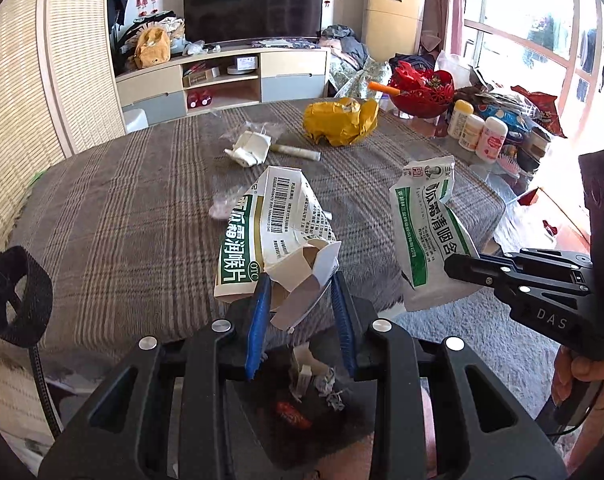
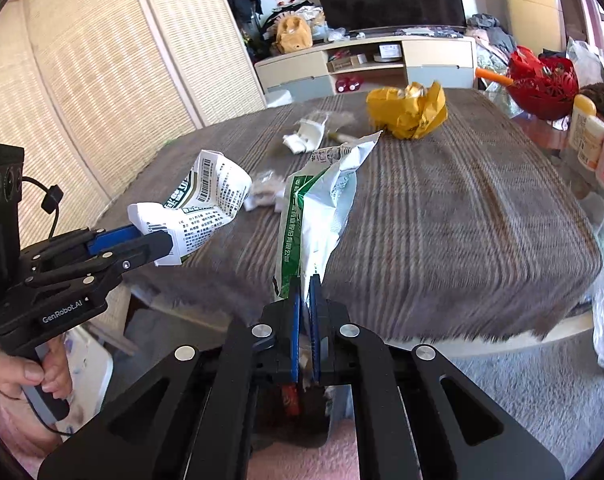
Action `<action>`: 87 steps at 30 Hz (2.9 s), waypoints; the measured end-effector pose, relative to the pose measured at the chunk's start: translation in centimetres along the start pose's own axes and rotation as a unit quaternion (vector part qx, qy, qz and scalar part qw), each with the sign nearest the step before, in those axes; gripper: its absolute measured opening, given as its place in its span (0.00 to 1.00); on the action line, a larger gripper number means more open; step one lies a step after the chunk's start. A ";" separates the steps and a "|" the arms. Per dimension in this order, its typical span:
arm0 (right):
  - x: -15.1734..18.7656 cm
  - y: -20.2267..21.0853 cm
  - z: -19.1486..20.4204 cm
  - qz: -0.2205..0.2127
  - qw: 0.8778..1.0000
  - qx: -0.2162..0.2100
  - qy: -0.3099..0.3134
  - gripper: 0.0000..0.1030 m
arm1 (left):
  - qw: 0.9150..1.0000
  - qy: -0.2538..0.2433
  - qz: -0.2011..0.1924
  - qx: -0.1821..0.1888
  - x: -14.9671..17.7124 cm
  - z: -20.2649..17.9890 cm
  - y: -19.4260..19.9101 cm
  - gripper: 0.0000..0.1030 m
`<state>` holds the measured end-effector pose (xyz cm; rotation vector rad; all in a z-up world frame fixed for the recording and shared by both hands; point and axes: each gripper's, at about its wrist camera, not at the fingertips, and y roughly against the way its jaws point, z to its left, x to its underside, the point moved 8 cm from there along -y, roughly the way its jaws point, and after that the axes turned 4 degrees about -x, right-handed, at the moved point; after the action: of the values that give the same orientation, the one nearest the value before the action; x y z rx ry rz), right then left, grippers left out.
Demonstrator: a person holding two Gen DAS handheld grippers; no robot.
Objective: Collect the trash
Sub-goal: 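Lower both held items into the black bin and open both tools, then lift both open tools out of the bin back over the table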
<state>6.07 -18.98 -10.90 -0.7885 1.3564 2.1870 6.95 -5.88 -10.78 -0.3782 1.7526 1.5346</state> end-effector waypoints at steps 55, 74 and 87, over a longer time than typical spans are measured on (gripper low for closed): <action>11.6 -12.6 -0.5 0.193 0.980 0.016 -0.048 0.94 | 0.976 0.113 0.188 -0.002 13.8 8.1 -11.3 0.92; -2.2 -6.3 -6.3 0.062 0.995 0.049 -0.061 0.96 | 0.991 0.091 0.099 -0.014 2.1 7.9 -8.2 0.92; -8.9 -9.5 -4.4 0.045 0.998 0.011 -0.034 0.95 | 0.991 0.076 0.106 -0.021 -0.8 8.6 -11.2 0.92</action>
<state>19.67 -19.68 -12.63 -0.6513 1.4050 2.2413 17.87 -0.65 -18.05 -0.3446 1.9321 1.7335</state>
